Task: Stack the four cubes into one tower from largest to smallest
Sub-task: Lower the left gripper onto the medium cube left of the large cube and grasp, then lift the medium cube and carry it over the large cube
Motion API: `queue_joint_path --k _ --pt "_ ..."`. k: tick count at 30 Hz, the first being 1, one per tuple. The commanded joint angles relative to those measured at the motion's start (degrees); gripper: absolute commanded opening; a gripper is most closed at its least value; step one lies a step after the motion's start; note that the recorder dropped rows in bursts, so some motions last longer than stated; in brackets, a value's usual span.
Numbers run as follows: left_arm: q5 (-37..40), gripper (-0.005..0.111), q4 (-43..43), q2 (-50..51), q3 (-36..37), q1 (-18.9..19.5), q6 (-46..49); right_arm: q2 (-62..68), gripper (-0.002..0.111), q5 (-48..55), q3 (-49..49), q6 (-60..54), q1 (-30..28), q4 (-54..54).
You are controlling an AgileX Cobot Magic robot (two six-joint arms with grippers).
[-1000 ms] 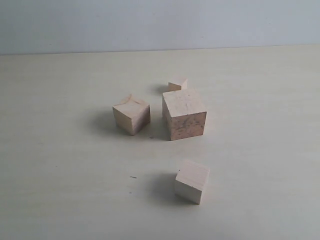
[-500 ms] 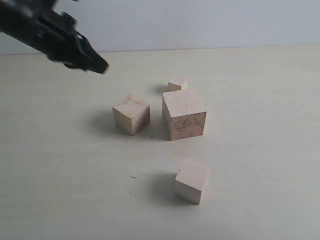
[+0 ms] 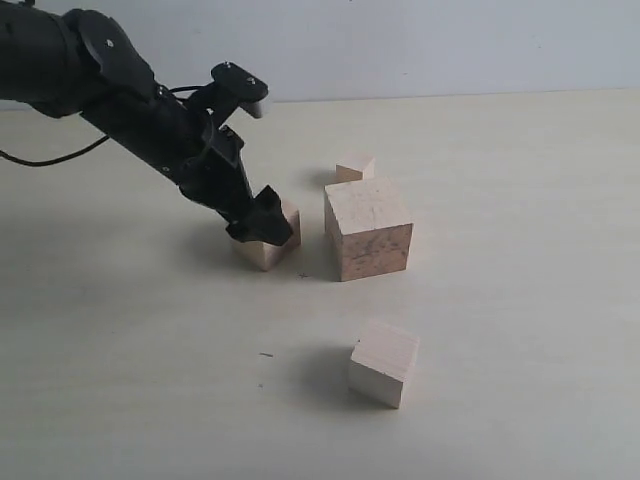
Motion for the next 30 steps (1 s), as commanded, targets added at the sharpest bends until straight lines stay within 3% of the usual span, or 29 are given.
queue_joint_path --k 1,5,7,10,18,24,26,28,30 --pt "-3.9 0.105 -0.4 2.5 0.0 -0.3 -1.2 -0.3 0.000 -0.4 0.1 0.1 -0.4 -0.2" --pt "-4.9 0.104 -0.4 4.1 0.0 -0.3 -1.3 -0.3 0.000 -0.4 0.1 0.1 -0.4 -0.2" --pt "-4.9 0.099 -0.4 4.4 0.0 -0.3 -1.6 -0.3 0.000 -0.4 0.1 0.1 -0.4 -0.2" --pt "-4.9 0.077 -0.4 4.5 0.0 -0.3 -1.6 -0.3 0.000 -0.4 0.1 0.1 -0.4 -0.2" --pt "-3.0 0.003 1.8 1.2 -0.4 0.0 -1.9 -0.3 0.000 -0.4 0.1 0.1 -0.4 -0.2" --pt "2.8 0.000 5.7 -9.9 -6.2 0.3 -3.3 -0.3 0.000 -0.4 0.1 0.1 -0.4 -0.2" --pt "4.6 0.000 2.6 -12.1 -8.2 -0.3 5.3 -0.3 0.000 -0.4 0.1 0.1 -0.4 -0.2" --pt "10.8 0.000 -9.2 -12.1 -11.1 -2.3 31.2 -0.3 0.000 -0.4 0.1 0.1 -0.4 -0.2" --pt "12.0 0.000 -18.7 -10.2 -12.1 -4.1 38.3 -0.3 0.000 -0.4 0.1 0.1 -0.4 -0.2"
